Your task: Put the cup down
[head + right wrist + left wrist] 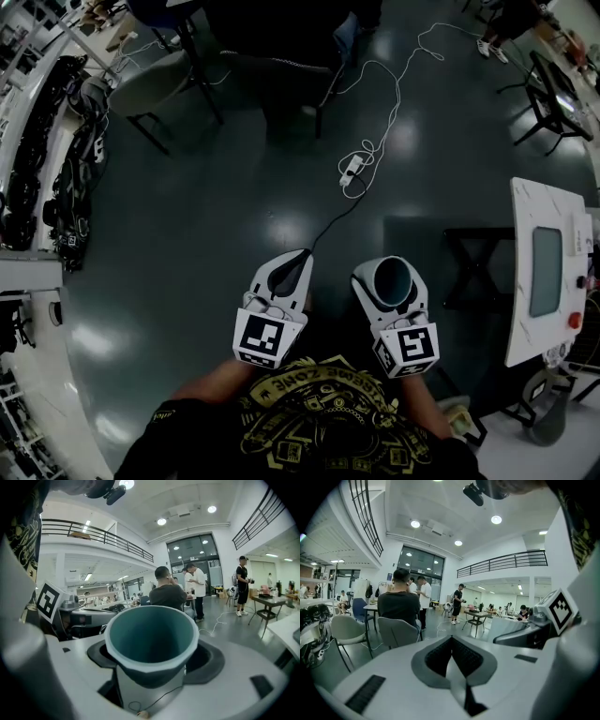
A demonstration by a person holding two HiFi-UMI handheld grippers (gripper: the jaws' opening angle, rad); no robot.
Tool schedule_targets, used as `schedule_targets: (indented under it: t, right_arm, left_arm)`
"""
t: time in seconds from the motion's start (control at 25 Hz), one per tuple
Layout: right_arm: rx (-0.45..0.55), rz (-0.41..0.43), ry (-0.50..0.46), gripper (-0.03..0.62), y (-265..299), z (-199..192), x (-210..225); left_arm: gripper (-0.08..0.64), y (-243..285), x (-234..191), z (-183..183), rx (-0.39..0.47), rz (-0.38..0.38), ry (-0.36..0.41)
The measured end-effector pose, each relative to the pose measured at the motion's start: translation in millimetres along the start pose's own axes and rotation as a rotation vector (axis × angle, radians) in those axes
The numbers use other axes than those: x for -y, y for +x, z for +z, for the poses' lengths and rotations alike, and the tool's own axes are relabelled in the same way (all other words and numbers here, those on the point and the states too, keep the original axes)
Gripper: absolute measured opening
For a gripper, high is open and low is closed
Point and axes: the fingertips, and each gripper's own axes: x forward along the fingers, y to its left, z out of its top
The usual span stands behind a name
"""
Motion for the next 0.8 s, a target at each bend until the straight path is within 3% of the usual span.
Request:
schedule_targets:
  t: [0.8]
  right_arm:
    - [0.049,-0.06,0.04,0.374,-32,24,125]
  left_arm:
    - [0.011,101,83,45,0.047,-0.068,0.072]
